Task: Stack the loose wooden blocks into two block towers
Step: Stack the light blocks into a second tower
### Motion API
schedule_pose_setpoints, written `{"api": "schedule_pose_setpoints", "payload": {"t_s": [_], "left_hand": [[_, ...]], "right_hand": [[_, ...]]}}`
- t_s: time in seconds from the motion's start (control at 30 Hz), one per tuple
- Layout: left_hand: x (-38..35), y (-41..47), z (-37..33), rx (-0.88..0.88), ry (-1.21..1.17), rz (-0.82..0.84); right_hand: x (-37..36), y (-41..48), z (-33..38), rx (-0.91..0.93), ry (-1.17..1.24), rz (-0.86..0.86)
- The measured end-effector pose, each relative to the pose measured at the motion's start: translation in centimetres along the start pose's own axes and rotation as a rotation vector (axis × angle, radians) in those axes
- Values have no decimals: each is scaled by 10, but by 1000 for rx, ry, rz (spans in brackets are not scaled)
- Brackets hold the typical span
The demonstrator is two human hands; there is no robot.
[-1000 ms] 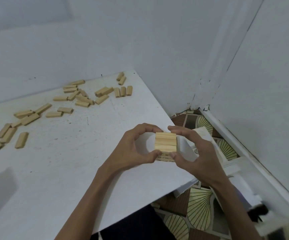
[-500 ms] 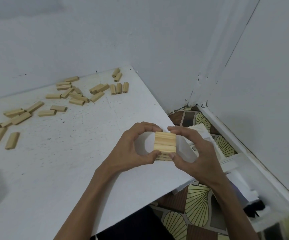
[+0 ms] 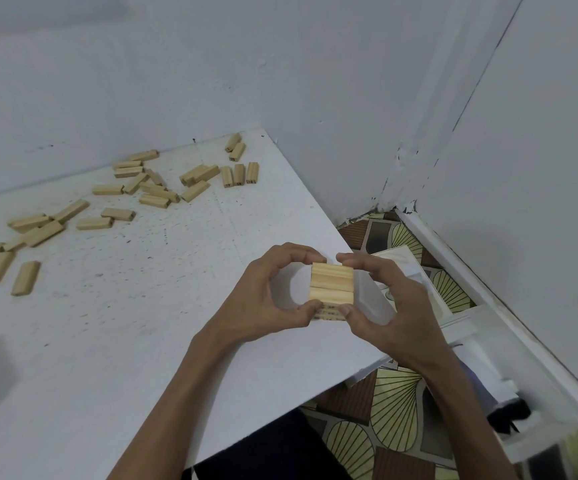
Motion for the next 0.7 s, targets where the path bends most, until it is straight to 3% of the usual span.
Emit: {"api": "schedule_pose_setpoints", "payload": {"t_s": [0.7], "left_hand": [[-1,0,-3,-8,8,5]], "right_hand": [[-1,-2,-4,8,-37,8]]}}
Point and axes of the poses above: each hand's wrist, its own y-axis towards the middle knuckle, its own x-axis out of the back of the hand, z = x × y, the point moved 9 cm from there along y, towards the middle knuckle, and after that the axes turned 13 degrees about -z, right-handed, at the moved point
